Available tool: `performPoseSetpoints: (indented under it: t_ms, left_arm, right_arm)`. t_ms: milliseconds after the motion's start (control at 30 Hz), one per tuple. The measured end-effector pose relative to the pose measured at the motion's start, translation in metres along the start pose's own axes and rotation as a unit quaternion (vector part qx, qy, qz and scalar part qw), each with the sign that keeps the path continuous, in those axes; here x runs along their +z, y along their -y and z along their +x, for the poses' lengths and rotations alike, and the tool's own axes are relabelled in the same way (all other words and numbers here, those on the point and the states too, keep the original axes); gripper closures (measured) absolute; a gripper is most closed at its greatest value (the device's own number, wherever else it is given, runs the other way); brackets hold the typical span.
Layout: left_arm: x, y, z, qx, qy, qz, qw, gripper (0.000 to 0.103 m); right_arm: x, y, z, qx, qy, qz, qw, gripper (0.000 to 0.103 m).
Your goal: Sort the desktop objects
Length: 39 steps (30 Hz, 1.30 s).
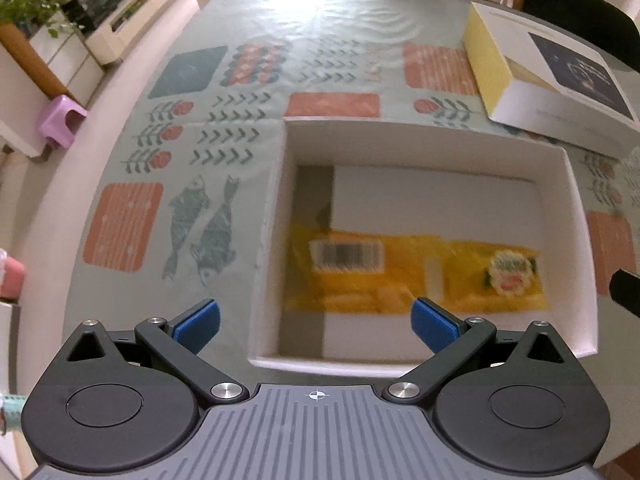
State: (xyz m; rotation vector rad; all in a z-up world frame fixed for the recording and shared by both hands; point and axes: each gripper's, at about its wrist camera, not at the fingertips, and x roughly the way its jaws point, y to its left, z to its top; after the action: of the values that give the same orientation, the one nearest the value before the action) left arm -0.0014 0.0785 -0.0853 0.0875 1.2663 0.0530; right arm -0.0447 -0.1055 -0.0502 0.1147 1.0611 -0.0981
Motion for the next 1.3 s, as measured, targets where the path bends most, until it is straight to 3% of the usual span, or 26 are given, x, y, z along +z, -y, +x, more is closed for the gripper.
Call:
performPoseSetpoints:
  t_ms: [300,633,967,1300]
  left_arm:
    - [-0.023,0.028,-0.011,-0.001,-0.003,0.004,1.0,0.0]
    - [-0.036,0.035,-0.016,0.006,-0.015,-0.007,0.9998,0.0]
    - [-0.022,0.046,-0.011,-0.011,-0.021,0.019,0.9995,0.0]
    - [0.011,0.05,-0.009,-0.036,-0.002,0.055,0.9978,0.0]
  right_arm:
    - [-0.017,0.031,-0.003,-0.015,-0.013,0.001,1.0,0.0]
    - [-0.03,0.053,-0.003,-0.018,-0.031,0.004,0.999,0.0]
    - [-0.023,0.051,0.004,-0.028,-0.044,0.01,0.999,0.0]
    - [-0.001,0.034,0.011,-0.054,-0.041,0.026,0.997,0.0]
